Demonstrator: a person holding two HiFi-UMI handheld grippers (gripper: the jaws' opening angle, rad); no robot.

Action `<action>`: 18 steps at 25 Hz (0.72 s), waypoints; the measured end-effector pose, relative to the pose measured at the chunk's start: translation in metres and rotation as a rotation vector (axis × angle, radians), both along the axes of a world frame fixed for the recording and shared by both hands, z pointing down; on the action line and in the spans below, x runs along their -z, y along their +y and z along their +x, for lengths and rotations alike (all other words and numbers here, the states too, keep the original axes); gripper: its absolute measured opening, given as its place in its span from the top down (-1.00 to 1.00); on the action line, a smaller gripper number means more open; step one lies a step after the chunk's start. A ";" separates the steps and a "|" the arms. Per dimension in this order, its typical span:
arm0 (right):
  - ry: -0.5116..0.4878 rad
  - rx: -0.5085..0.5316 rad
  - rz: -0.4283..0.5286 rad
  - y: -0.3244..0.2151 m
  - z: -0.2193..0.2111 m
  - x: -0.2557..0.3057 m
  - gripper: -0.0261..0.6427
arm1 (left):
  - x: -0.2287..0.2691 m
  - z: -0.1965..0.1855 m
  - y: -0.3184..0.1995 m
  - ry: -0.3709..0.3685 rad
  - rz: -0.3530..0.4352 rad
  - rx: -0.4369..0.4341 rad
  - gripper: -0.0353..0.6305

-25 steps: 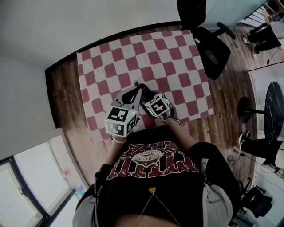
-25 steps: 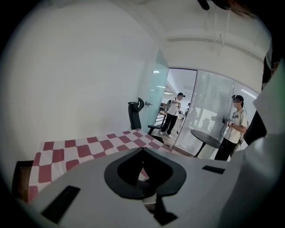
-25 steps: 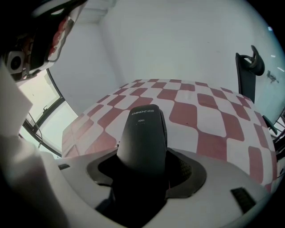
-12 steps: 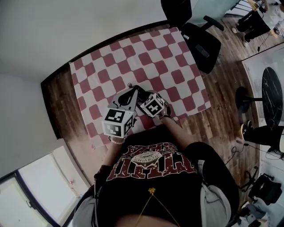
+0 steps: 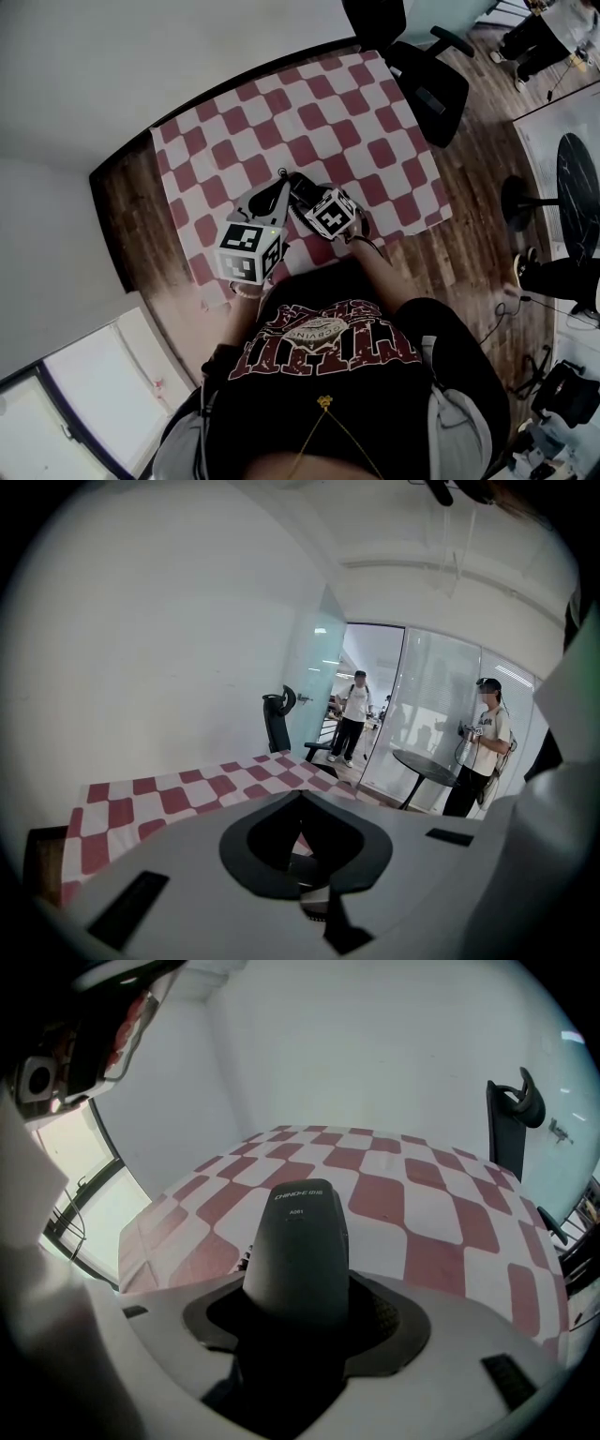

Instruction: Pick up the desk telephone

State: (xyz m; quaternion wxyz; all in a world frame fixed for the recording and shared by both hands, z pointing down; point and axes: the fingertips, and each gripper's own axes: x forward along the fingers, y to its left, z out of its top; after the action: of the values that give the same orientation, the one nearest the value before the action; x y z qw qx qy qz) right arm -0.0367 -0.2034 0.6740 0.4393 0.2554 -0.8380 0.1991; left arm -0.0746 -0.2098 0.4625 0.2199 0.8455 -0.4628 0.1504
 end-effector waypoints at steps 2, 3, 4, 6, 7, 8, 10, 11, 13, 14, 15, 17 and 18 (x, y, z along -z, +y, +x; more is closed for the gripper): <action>0.004 0.002 -0.010 0.003 0.003 -0.001 0.08 | 0.000 0.000 -0.001 0.002 0.003 -0.002 0.89; 0.002 0.000 -0.017 0.004 0.005 -0.001 0.08 | 0.000 0.001 -0.001 0.004 0.004 -0.003 0.89; -0.003 -0.008 -0.024 0.004 0.007 0.001 0.08 | 0.000 0.002 -0.001 0.004 0.004 -0.004 0.89; -0.018 -0.031 -0.032 0.002 0.010 0.007 0.08 | 0.000 0.004 -0.001 0.005 0.002 -0.007 0.89; -0.022 -0.041 -0.035 0.002 0.012 0.010 0.08 | 0.000 0.004 -0.001 0.005 0.001 -0.009 0.89; -0.024 -0.047 -0.039 0.002 0.014 0.012 0.08 | 0.000 0.006 0.000 0.005 0.000 -0.012 0.89; -0.027 -0.057 -0.044 0.003 0.018 0.015 0.08 | -0.001 0.008 0.001 0.005 -0.004 -0.018 0.89; -0.030 -0.065 -0.044 0.002 0.019 0.017 0.08 | -0.002 0.009 0.001 0.006 -0.005 -0.021 0.89; -0.040 -0.080 -0.045 0.001 0.022 0.022 0.08 | -0.004 0.012 0.000 0.005 -0.009 -0.025 0.89; -0.045 -0.084 -0.046 0.002 0.023 0.025 0.08 | -0.006 0.013 0.001 0.004 -0.011 -0.027 0.89; -0.048 -0.085 -0.047 0.003 0.024 0.027 0.08 | -0.007 0.014 0.001 0.003 -0.014 -0.028 0.89; -0.052 -0.083 -0.048 0.004 0.025 0.031 0.08 | -0.009 0.014 0.001 0.003 -0.017 -0.027 0.89; -0.054 -0.082 -0.048 0.004 0.026 0.034 0.08 | -0.009 0.014 0.000 0.003 -0.017 -0.026 0.89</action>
State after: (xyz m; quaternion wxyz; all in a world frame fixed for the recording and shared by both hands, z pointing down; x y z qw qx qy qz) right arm -0.0112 -0.1999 0.6401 0.4141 0.2734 -0.8332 0.2439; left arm -0.0608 -0.2095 0.4716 0.2259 0.8497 -0.4501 0.1561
